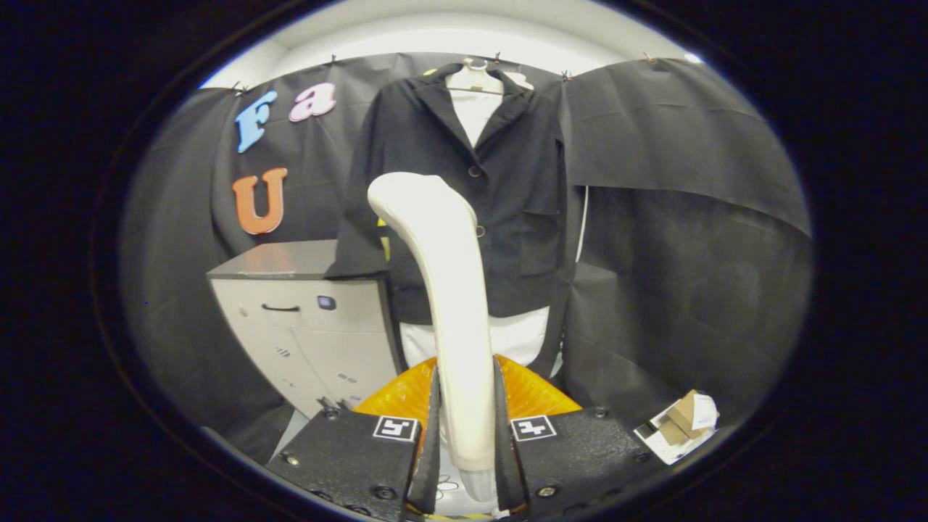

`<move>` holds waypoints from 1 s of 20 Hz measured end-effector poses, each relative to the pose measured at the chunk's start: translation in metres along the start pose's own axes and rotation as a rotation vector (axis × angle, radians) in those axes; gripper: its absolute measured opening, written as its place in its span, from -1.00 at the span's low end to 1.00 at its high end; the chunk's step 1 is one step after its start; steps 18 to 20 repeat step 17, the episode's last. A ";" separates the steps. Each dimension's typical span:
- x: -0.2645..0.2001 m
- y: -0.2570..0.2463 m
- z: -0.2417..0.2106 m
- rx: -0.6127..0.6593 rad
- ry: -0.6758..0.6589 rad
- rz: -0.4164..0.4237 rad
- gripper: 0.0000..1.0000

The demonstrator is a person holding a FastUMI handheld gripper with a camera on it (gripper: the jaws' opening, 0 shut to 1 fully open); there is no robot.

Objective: Iron the clothes twice with a garment steamer, once on the left side and once on the right side.

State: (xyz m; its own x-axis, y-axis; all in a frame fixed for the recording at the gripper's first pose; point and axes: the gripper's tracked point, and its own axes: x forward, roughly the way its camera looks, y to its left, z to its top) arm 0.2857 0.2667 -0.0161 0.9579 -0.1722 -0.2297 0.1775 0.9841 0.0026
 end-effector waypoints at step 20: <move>-0.043 0.010 -0.023 -0.010 0.011 0.071 -0.33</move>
